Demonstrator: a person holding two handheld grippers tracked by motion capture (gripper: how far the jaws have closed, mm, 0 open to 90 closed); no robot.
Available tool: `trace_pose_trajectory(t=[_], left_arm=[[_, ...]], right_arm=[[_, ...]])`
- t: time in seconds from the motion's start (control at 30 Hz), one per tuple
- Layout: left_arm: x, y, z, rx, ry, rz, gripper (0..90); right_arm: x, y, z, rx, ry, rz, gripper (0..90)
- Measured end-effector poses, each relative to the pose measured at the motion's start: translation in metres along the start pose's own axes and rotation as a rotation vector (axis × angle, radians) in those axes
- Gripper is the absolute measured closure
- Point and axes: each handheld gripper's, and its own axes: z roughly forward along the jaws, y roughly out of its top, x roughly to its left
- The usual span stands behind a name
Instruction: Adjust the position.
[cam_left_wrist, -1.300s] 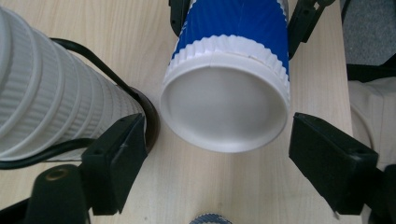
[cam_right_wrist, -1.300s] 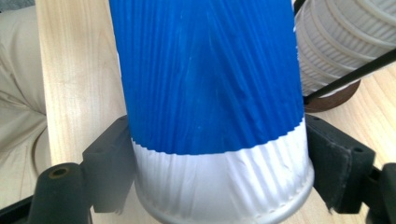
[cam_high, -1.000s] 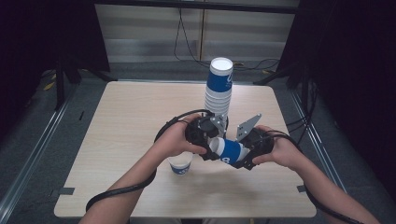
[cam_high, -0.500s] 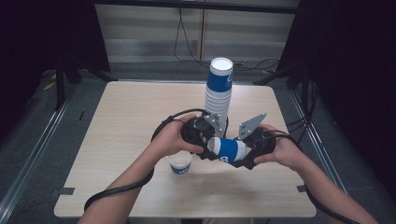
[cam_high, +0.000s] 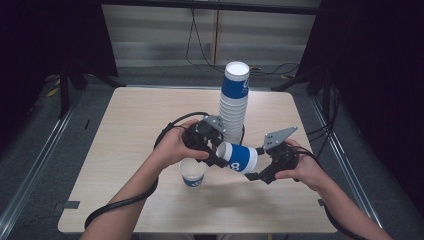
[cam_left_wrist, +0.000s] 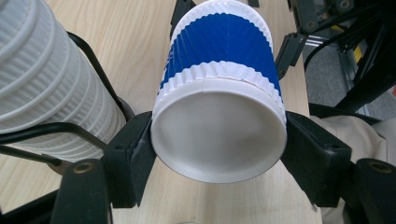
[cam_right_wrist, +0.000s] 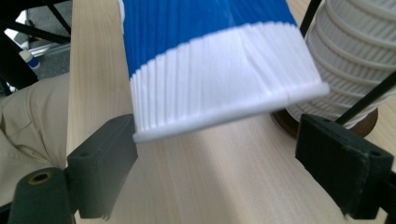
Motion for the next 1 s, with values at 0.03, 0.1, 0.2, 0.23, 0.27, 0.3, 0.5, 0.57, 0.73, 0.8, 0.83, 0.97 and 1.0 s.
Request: trace_pose_trajectory(t=[0.03, 0.1, 0.2, 0.23, 0.27, 0.3, 0.5, 0.57, 0.73, 0.8, 0.83, 0.97, 1.0], left_arm=[[0.001, 0.0, -0.001, -0.002, 0.001, 0.002, 29.6], [0.0, 0.0, 0.0, -0.016, -0.005, -0.006, 29.6], [0.0, 0.001, 0.0, -0.021, -0.004, -0.005, 29.6], [0.0, 0.001, 0.001, -0.028, -0.012, -0.008, 29.6], [0.0, 0.001, 0.001, -0.035, -0.013, -0.013, 29.6], [0.0, 0.002, 0.001, -0.039, -0.016, -0.011, 29.6], [0.001, 0.0, 0.002, -0.057, -0.02, -0.018, 29.7], [0.001, 0.0, 0.002, -0.055, -0.024, -0.028, 29.8], [0.0, 0.002, 0.004, -0.047, -0.018, -0.026, 29.9], [0.001, 0.002, 0.004, -0.048, -0.021, -0.022, 29.9], [0.0, 0.003, 0.004, -0.048, -0.021, -0.026, 30.0], [0.0, 0.003, 0.005, -0.046, -0.02, -0.017, 30.0], [0.0, 0.003, 0.005, -0.048, -0.016, -0.016, 30.0]], right_arm=[[0.0, -0.001, 0.0, -0.005, -0.001, 0.006, 12.4], [-0.001, -0.003, 0.0, -0.013, 0.004, 0.012, 12.4], [-0.001, -0.005, 0.002, -0.028, 0.008, 0.022, 12.4], [-0.001, -0.006, 0.002, -0.035, 0.001, 0.022, 12.4], [-0.001, -0.006, 0.003, -0.044, 0.008, 0.03, 12.4], [-0.001, -0.006, 0.003, -0.046, 0.007, 0.032, 12.3], [0.0, -0.001, 0.004, -0.067, 0.011, 0.026, 12.3], [0.0, 0.0, 0.005, -0.068, 0.006, 0.014, 12.4], [0.0, 0.001, 0.008, -0.058, 0.01, 0.016, 12.4], [0.001, 0.002, 0.009, -0.05, 0.011, 0.011, 12.3], [0.001, 0.002, 0.009, -0.047, 0.01, 0.009, 12.3], [0.001, 0.003, 0.011, -0.033, 0.006, -0.008, 13.5], [0.001, 0.003, 0.012, -0.03, 0.006, -0.011, 13.8]])
